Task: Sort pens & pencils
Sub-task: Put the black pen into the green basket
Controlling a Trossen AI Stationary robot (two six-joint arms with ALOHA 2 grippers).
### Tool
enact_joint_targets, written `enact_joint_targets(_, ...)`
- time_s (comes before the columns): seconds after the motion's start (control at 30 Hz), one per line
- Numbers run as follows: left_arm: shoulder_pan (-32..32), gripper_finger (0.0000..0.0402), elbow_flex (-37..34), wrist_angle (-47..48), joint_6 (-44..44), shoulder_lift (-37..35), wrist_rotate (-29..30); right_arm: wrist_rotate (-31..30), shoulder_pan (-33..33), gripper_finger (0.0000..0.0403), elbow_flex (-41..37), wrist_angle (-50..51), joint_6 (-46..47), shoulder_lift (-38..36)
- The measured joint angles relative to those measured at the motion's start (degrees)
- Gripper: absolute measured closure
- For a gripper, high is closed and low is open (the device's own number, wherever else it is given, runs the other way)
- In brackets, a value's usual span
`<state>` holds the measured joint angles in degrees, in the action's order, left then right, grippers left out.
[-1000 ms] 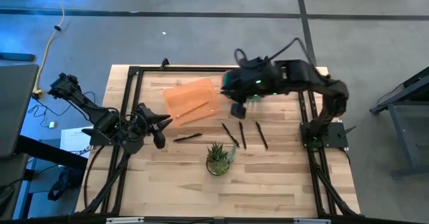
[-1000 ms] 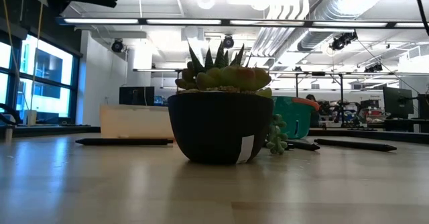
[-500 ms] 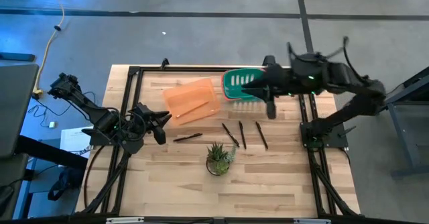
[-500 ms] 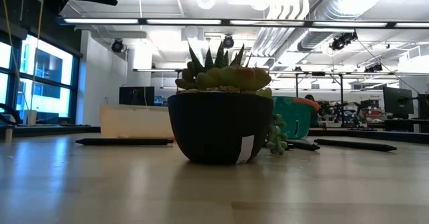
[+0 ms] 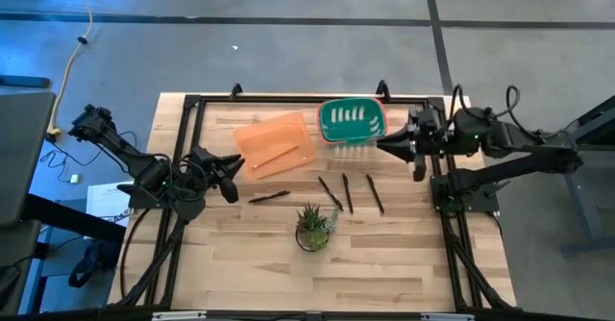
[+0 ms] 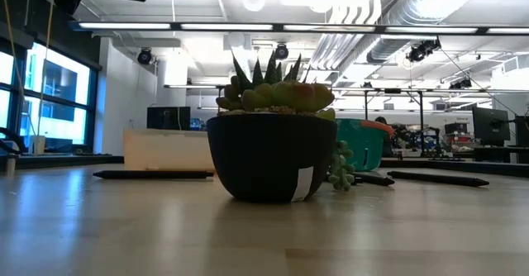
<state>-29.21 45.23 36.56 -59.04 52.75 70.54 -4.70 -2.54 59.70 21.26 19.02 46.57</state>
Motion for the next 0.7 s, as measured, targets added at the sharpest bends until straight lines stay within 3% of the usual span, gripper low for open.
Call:
enact_joint_targets(0.43, 0.0, 0.0325, 0.0, 2.1, 0.2, 0.0, 3.2, -2.7, -1.4, 0.0352, -23.4, -21.3, 22.0, -6.9)
enact_joint_targets(0.7, 0.0, 0.0325, 0.0, 6.3, 0.2, 0.0, 3.7, -11.0, -3.4, 0.0349, -29.5, -20.5, 35.7, -7.9)
